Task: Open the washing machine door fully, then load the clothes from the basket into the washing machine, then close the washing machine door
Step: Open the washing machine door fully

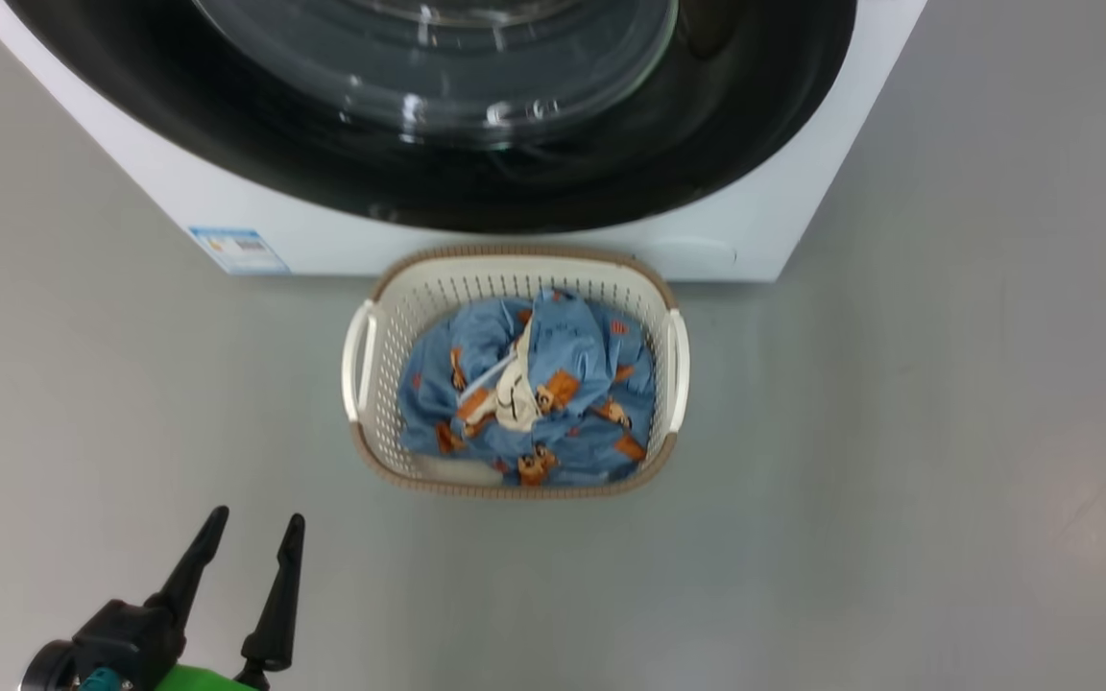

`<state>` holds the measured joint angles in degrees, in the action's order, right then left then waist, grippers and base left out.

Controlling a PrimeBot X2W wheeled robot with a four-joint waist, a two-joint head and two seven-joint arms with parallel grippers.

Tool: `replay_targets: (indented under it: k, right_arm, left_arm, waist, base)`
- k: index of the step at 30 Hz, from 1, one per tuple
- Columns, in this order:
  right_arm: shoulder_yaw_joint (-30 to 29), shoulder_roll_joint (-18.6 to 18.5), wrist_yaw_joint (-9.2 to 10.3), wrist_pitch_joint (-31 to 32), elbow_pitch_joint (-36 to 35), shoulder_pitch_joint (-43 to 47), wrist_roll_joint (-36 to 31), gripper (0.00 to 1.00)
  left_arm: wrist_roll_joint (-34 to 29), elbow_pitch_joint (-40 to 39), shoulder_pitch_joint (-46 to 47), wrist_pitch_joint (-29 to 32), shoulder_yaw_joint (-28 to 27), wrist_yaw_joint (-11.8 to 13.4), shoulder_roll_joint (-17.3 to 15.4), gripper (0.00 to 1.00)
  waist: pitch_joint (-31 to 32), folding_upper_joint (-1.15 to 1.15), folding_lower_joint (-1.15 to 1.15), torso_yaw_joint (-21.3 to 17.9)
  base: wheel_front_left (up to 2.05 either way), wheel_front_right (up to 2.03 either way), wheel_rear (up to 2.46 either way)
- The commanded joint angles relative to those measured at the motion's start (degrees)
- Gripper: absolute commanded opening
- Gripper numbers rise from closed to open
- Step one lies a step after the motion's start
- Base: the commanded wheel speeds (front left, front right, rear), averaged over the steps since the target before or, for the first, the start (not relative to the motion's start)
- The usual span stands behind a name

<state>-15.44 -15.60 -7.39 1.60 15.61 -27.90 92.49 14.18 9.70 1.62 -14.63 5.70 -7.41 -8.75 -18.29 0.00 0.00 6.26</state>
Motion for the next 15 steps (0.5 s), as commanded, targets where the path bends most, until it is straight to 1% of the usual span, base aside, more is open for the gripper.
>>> replay_targets:
  k: [1, 6, 11, 15]
  right_arm:
    - [1.6, -1.1, -0.1, 0.9, -2.2, -2.8, -0.2, 0.0]
    - [3.4, -1.1, -0.1, 3.3, -3.4, -9.0, -0.7, 0.0]
    - [5.1, -0.9, -0.1, 4.3, -3.2, -12.5, -2.0, 0.0]
    - [7.7, -0.3, -0.1, 6.3, -3.4, -16.0, -2.3, 0.0]
  left_arm:
    - [0.3, -1.6, 1.6, -0.4, -1.6, -0.1, -1.7, 1.0]
    - [0.1, -2.0, 1.2, -0.4, -0.9, -0.1, -2.3, 1.0]
    - [-0.6, -2.0, 0.7, -0.4, -0.6, -0.1, -2.9, 1.0]
    - [-0.7, -2.1, 0.6, -0.4, -0.5, -0.1, -3.5, 1.0]
  waist:
    - [-3.6, 0.0, 0.0, -0.3]
    - [-6.1, 0.0, 0.0, -0.1]
    - [-7.3, 0.0, 0.0, 0.3]
    - [-8.2, 0.0, 0.0, 0.6]
  base:
    - [0.0, 0.0, 0.0]
    - [0.0, 0.0, 0.0]
    - [0.0, 0.0, 0.0]
    - [0.0, 0.0, 0.0]
